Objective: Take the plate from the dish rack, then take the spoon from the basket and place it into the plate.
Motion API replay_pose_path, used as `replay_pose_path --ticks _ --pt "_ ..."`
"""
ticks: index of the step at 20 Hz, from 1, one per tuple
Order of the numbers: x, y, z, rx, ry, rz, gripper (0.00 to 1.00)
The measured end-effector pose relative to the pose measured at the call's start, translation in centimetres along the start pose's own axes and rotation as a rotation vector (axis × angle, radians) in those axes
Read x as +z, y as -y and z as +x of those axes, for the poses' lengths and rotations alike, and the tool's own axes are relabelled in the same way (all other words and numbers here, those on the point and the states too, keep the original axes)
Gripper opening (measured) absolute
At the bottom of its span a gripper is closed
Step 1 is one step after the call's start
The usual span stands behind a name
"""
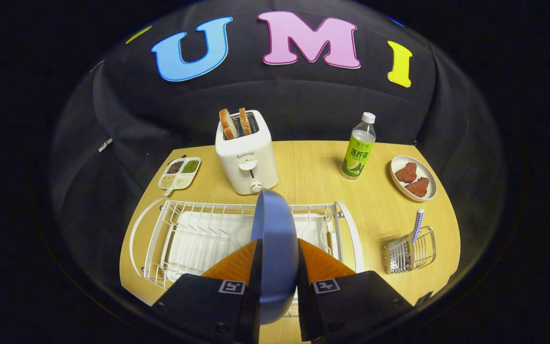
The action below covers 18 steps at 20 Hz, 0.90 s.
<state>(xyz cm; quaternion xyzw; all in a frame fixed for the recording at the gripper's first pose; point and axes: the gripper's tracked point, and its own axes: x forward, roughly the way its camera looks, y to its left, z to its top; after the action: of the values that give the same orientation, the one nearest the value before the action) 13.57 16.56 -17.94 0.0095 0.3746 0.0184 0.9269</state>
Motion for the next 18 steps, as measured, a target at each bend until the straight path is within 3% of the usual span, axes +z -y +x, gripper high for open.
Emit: replay_pose_path --ticks 9,14,18 --pt "-0.5 1.0 -1.0 -0.057 0.015 -0.013 0.36" --pt "0.3 1.8 -0.4 -0.074 0.027 -0.012 0.31" --pt "1.7 2.8 -0.8 -0.120 0.089 -0.095 0.28"
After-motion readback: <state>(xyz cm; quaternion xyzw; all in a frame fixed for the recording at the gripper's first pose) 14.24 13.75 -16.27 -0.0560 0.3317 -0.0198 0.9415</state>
